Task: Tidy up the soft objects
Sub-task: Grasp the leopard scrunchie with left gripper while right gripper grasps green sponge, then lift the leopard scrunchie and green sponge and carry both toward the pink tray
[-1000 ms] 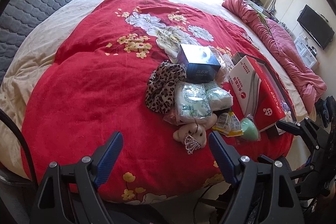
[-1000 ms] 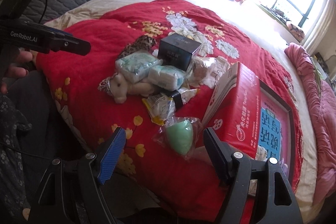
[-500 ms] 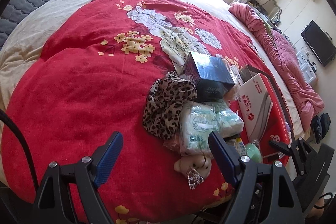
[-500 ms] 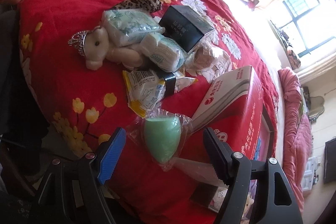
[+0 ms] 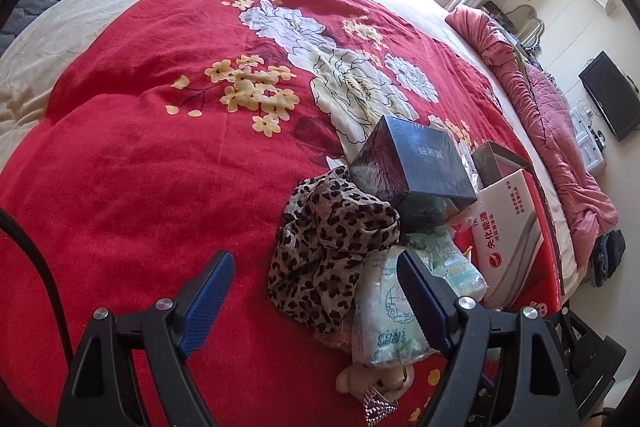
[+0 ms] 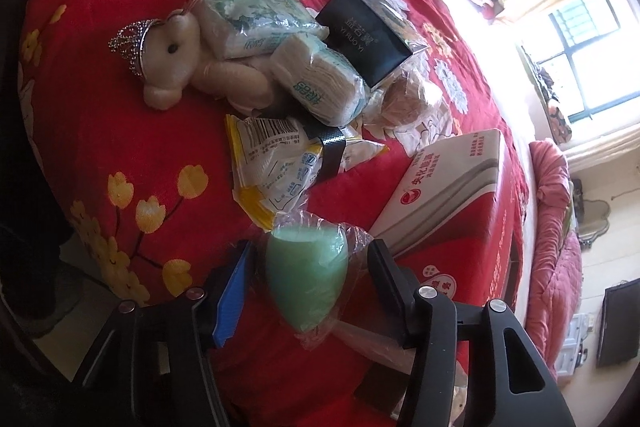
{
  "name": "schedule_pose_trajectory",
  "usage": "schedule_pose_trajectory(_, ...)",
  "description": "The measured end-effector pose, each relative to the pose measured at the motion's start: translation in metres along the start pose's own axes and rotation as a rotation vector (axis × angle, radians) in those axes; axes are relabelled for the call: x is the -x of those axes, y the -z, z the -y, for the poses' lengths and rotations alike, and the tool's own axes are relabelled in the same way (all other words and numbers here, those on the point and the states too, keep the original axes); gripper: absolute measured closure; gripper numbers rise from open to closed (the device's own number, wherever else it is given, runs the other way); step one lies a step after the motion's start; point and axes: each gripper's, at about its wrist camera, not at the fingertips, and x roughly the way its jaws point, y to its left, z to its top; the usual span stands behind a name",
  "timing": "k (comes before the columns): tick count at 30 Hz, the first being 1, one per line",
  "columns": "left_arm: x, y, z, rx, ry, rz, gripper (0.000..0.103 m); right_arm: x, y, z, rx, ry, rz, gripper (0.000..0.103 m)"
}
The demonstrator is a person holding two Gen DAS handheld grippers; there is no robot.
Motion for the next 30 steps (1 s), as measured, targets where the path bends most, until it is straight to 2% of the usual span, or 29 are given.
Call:
schedule_pose_trajectory(4,-0.012,-0.003,-0.002,0.013,0.01,-0.024,0.02,-0.002,0.0,0.001,-0.012,0.002,0.005,0.049)
schedule_pose_trajectory(10,-0.029,-0.009,-0.01,0.056,0.088,-0.046,0.021,0.002,0.0,0.006,-0.049,-0.009,0.019,0.056)
schedule_pose_trajectory(13,-0.039,-0.01,-0.017,0.121,0.167,-0.064,0.037,0.004,0.0,0.012,-0.073,-0.024,0.027,0.059)
schedule_pose_trajectory(16,-0.043,-0.011,-0.019,0.116,0.191,-0.066,0.055,0.008,0.001,0.018,-0.108,-0.045,0.04,0.059)
schedule_pose_trajectory(18,-0.041,-0.012,-0.017,0.109,0.212,-0.051,0.072,0.013,0.002,0.021,-0.129,-0.049,0.05,0.06)
schedule_pose_trajectory(20,-0.038,-0.012,-0.017,0.108,0.226,-0.034,0.081,0.018,0.003,0.025,-0.152,-0.049,0.064,0.06)
schedule_pose_trajectory(24,-0.03,-0.013,-0.019,0.101,0.233,0.002,0.084,0.028,0.003,0.036,-0.2,-0.065,0.098,0.06)
schedule_pose_trajectory(30,-0.003,-0.013,-0.019,0.066,0.204,0.083,0.086,0.04,0.004,0.048,-0.28,-0.085,0.145,0.06)
